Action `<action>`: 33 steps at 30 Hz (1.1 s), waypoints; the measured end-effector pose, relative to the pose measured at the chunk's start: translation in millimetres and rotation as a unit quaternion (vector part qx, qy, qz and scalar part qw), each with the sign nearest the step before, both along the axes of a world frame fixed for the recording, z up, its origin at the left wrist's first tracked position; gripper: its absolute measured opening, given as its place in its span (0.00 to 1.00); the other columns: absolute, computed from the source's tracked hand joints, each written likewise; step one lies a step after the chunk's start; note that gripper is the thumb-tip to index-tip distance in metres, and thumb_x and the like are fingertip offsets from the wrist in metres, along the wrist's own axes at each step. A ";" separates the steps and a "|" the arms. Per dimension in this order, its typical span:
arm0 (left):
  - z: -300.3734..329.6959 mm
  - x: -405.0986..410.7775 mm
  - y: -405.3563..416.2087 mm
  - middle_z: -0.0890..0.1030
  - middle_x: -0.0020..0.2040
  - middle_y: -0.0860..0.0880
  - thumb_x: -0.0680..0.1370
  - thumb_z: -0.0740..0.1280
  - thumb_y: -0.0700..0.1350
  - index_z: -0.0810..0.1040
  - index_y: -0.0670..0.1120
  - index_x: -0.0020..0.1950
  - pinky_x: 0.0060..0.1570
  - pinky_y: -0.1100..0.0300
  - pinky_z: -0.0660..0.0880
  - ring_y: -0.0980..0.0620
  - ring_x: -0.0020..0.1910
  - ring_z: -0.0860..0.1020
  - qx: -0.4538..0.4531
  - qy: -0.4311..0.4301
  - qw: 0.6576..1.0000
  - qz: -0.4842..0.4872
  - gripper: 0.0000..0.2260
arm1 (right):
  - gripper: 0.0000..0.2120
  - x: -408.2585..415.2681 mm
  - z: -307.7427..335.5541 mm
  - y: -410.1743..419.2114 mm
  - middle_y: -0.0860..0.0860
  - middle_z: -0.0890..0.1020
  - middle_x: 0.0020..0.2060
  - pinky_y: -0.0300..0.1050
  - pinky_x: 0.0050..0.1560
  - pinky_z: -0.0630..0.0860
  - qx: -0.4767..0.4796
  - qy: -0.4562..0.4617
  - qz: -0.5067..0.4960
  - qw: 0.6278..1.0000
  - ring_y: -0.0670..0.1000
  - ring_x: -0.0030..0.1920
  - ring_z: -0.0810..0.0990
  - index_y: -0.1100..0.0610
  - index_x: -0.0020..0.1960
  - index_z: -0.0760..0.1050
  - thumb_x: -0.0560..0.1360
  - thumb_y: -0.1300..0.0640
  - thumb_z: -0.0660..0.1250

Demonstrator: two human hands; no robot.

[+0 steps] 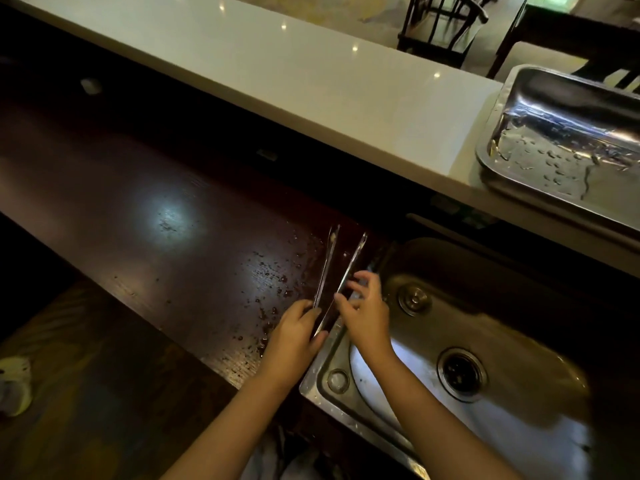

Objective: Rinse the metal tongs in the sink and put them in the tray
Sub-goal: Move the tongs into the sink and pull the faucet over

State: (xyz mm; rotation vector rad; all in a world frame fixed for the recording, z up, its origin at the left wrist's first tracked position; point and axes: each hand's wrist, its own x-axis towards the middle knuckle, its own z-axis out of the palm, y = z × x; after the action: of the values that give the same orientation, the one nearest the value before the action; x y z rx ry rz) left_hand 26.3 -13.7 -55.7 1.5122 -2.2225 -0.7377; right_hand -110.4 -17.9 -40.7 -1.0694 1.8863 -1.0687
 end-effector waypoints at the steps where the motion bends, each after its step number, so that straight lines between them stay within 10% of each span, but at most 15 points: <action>1: 3.5 -4.5 1.7 0.73 0.65 0.43 0.73 0.68 0.44 0.73 0.41 0.64 0.61 0.63 0.65 0.47 0.65 0.71 -0.002 0.006 1.000 0.001 0.20 | 0.22 -1.1 3.1 -0.3 0.50 0.78 0.52 0.29 0.30 0.75 0.008 -0.088 -0.047 0.995 0.45 0.38 0.79 0.55 0.63 0.66 0.73 0.60 0.70; 9: 25.3 -40.5 14.7 0.80 0.49 0.62 0.73 0.68 0.47 0.67 0.59 0.64 0.48 0.65 0.77 0.61 0.48 0.79 0.148 0.152 0.977 0.004 0.21 | 0.05 -45.5 8.9 28.6 0.55 0.83 0.35 0.33 0.29 0.77 0.099 -0.233 -0.107 0.961 0.47 0.31 0.79 0.62 0.43 0.80 0.74 0.64 0.66; 14: 21.2 -78.9 6.2 0.83 0.46 0.44 0.74 0.68 0.40 0.77 0.40 0.59 0.45 0.59 0.78 0.53 0.42 0.80 0.309 0.187 0.931 0.057 0.14 | 0.04 -79.6 4.9 59.4 0.51 0.83 0.35 0.33 0.31 0.77 0.109 -0.241 -0.135 0.955 0.46 0.32 0.79 0.60 0.46 0.79 0.76 0.62 0.65; 18: 13.6 -112.2 6.7 0.79 0.38 0.49 0.74 0.67 0.36 0.77 0.41 0.55 0.29 0.67 0.76 0.60 0.32 0.79 0.421 0.226 0.878 0.035 0.10 | 0.04 -108.6 1.2 76.9 0.51 0.82 0.36 0.31 0.28 0.76 0.106 -0.234 -0.157 0.954 0.46 0.33 0.79 0.59 0.47 0.78 0.75 0.63 0.65; 28: -68.0 -168.1 21.7 0.77 0.31 0.46 0.70 0.66 0.31 0.79 0.44 0.37 0.26 0.64 0.73 0.58 0.23 0.75 0.465 0.050 0.884 0.008 0.09 | 0.11 -144.1 -82.7 103.5 0.60 0.80 0.46 0.57 0.49 0.80 0.211 -0.182 -0.187 0.942 0.57 0.46 0.80 0.68 0.54 0.77 0.73 0.66 0.67; 33: -103.7 -179.1 27.1 0.77 0.28 0.46 0.69 0.64 0.30 0.77 0.42 0.29 0.20 0.69 0.71 0.59 0.19 0.75 0.440 -0.045 0.897 -0.012 0.11 | 0.05 -142.7 -125.0 105.3 0.65 0.84 0.44 0.60 0.50 0.80 0.261 -0.177 -0.196 0.929 0.63 0.43 0.84 0.60 0.38 0.78 0.72 0.65 0.68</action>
State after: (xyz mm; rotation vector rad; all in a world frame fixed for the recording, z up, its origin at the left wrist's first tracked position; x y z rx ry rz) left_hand -152.8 13.4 -159.4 1.8979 -2.0494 -1.8919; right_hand -253.0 87.4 -165.7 -0.1842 1.9567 -0.8193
